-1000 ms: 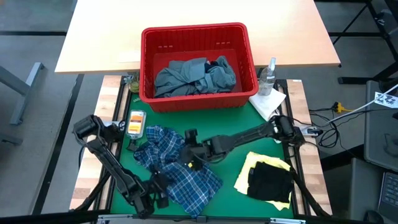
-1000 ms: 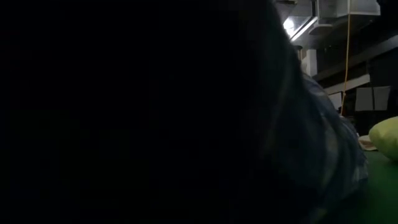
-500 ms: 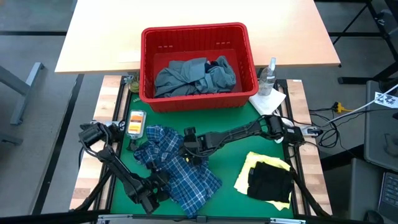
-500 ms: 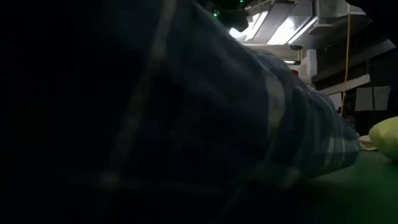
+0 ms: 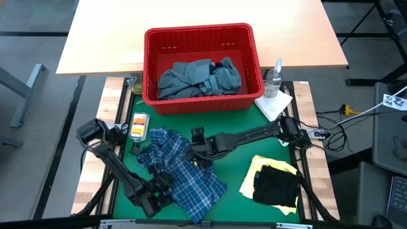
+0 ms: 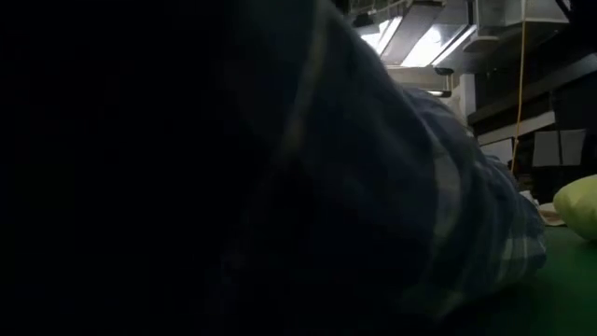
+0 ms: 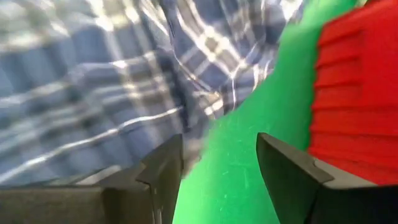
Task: Fold Laundry from Bin
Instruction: Fold the blue shirt
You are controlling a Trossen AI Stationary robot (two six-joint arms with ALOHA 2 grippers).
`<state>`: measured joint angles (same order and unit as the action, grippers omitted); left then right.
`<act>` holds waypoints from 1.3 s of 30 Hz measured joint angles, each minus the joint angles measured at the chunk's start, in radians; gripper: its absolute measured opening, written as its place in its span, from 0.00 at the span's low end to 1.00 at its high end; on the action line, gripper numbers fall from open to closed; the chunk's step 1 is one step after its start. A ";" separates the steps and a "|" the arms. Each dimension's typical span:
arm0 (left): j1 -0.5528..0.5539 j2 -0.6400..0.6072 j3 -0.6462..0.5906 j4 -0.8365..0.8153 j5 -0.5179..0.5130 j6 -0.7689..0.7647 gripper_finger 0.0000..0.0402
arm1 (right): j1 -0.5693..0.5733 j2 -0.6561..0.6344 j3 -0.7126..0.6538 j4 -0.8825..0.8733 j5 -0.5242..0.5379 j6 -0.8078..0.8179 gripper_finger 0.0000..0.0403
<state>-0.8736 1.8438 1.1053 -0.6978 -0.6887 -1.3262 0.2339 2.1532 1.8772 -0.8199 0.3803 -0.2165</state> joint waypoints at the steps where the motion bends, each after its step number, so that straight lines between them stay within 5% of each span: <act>1: -0.003 -0.023 0.001 0.001 0.000 0.000 0.00 | 0.012 -0.011 0.019 -0.018 0.000 -0.001 0.51; 10: -0.053 -0.173 0.003 0.005 -0.007 0.025 0.00 | 0.186 -0.034 0.161 -0.117 -0.026 -0.031 0.51; 24: -0.075 -0.177 0.003 0.009 -0.053 0.026 0.00 | 0.462 0.022 0.156 -0.141 -0.030 -0.133 0.51; 39: -0.071 -0.177 0.003 0.019 -0.053 0.026 0.00 | 0.490 0.198 0.156 -0.149 -0.016 -0.135 0.51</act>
<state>-0.9447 1.6669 1.1080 -0.6785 -0.7422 -1.2999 0.7239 2.3510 2.0331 -0.9686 0.3645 -0.3518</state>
